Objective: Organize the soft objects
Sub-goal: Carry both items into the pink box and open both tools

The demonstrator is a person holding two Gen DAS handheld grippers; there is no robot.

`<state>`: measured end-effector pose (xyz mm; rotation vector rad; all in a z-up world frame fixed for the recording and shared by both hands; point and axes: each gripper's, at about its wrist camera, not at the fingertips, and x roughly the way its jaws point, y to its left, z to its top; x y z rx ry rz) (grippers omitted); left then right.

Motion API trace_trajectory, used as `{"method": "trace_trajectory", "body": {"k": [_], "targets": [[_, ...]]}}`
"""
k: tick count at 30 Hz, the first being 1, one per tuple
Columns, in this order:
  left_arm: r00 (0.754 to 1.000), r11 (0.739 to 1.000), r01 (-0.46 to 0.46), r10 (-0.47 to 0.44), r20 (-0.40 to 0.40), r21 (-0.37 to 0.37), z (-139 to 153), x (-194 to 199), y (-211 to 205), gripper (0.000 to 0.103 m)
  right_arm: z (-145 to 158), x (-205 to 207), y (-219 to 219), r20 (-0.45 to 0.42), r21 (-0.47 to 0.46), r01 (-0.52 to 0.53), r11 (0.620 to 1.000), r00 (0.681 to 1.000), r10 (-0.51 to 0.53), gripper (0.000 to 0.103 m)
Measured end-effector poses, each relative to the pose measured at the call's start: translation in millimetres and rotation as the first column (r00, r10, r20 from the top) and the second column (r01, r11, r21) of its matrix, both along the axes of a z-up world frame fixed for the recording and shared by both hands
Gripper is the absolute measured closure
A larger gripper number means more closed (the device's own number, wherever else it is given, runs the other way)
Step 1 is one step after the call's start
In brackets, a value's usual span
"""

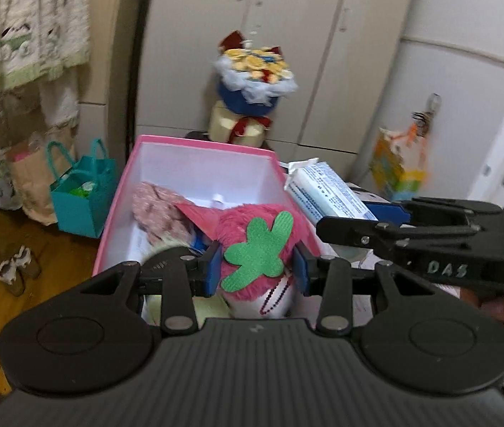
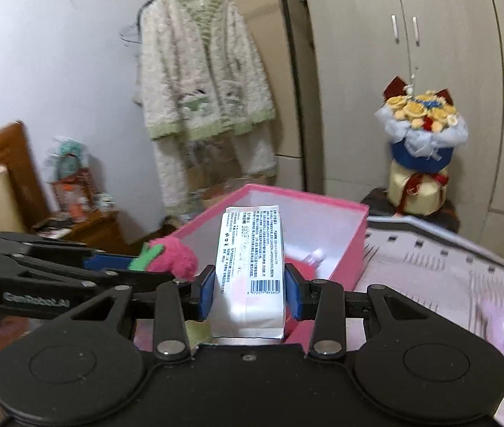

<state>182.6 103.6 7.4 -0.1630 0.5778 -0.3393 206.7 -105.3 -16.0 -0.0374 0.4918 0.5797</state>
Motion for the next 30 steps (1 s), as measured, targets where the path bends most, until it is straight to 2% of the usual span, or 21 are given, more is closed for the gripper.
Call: {"method": "trace_trajectory", "body": {"k": [6,8,15,18,23,26,30], "targets": [[0.995,0.995,-0.091,0.092,-0.025,0.041,-8.6,51.4,1.9,0.064,-20.6,51.0,24.2,-0.102,-0.047,-0.018,0.999,0.995,0.014,0.058],[0.993,0.993,-0.114,0.116,-0.037,0.039,-13.5,62.4,2.8,0.064,-28.7,60.7,35.0,-0.122,-0.088,-0.024,0.996,0.992,0.013,0.058],[0.986,0.991,-0.123,0.128,-0.105,0.051,-31.6,75.9,4.7,0.064,-41.1,73.5,53.2,-0.125,-0.209,-0.042,0.977,0.992,0.016,0.058],[0.984,0.989,-0.129,0.137,-0.114,0.068,-35.8,80.3,3.0,0.064,-42.8,76.0,53.8,-0.132,-0.219,-0.046,0.975,0.991,0.017,0.058],[0.981,0.991,-0.123,0.129,-0.143,0.055,-40.5,80.4,0.7,0.061,-42.9,73.1,51.7,-0.117,-0.213,-0.034,0.977,0.993,0.009,0.057],[0.982,0.990,-0.125,0.133,-0.132,0.063,-39.2,71.2,-3.8,0.056,-37.5,62.3,47.7,-0.093,-0.209,-0.035,0.977,0.996,0.015,0.046],[0.987,0.989,-0.123,0.131,-0.093,0.084,-29.0,55.4,-8.6,0.049,-28.2,42.8,40.7,-0.039,-0.224,-0.007,0.975,0.999,-0.001,0.038]]}}
